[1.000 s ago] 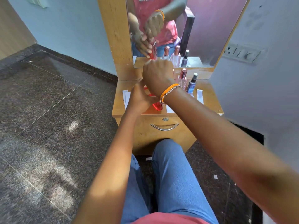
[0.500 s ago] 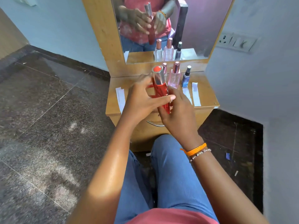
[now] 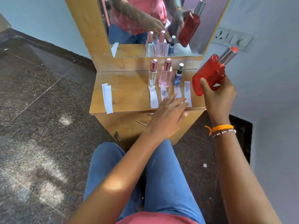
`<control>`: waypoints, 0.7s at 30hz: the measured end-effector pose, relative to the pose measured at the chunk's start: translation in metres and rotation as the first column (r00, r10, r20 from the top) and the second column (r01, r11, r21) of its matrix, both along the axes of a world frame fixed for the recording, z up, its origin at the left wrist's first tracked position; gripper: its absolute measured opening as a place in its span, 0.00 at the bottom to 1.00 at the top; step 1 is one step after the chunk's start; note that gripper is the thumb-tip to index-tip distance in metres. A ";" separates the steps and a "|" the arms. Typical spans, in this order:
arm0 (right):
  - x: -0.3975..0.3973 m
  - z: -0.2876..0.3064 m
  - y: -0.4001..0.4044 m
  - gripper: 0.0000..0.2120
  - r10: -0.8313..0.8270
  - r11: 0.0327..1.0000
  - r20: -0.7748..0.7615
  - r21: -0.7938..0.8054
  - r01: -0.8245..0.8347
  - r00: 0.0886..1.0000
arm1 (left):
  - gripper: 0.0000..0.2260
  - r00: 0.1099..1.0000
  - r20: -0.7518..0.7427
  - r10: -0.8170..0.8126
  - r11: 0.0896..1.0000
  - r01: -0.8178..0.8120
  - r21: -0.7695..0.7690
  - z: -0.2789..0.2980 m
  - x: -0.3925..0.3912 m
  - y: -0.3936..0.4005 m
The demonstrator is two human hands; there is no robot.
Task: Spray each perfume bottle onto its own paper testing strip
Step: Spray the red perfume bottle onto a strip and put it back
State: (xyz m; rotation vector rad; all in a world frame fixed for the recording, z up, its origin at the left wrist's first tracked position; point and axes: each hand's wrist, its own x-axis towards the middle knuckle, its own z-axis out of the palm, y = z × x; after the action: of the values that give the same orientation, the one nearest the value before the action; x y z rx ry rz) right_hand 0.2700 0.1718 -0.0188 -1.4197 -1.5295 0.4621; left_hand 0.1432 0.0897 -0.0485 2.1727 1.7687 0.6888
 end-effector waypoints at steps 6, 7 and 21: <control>-0.020 -0.013 0.028 0.12 0.054 0.998 0.033 -0.018 -0.054 0.998 | 0.21 0.987 -0.160 -0.016 1.000 0.012 -0.026 -0.014 0.007 0.007; -0.023 -0.015 0.030 0.11 0.063 0.998 0.039 -0.017 -0.062 0.997 | 0.21 0.985 -0.172 -0.015 0.999 0.010 -0.032 -0.017 0.007 0.007; -0.041 -0.027 0.044 0.13 0.068 0.997 0.139 0.025 -0.072 0.988 | 0.20 0.984 -0.175 0.016 1.000 -0.020 -0.021 -0.019 0.011 0.006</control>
State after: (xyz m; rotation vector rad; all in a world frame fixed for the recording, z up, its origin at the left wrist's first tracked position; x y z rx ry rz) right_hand 0.2295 0.2158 -0.0462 -1.4027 -1.6949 0.3884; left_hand 0.1537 0.0954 -0.0675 2.2664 1.8724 0.4913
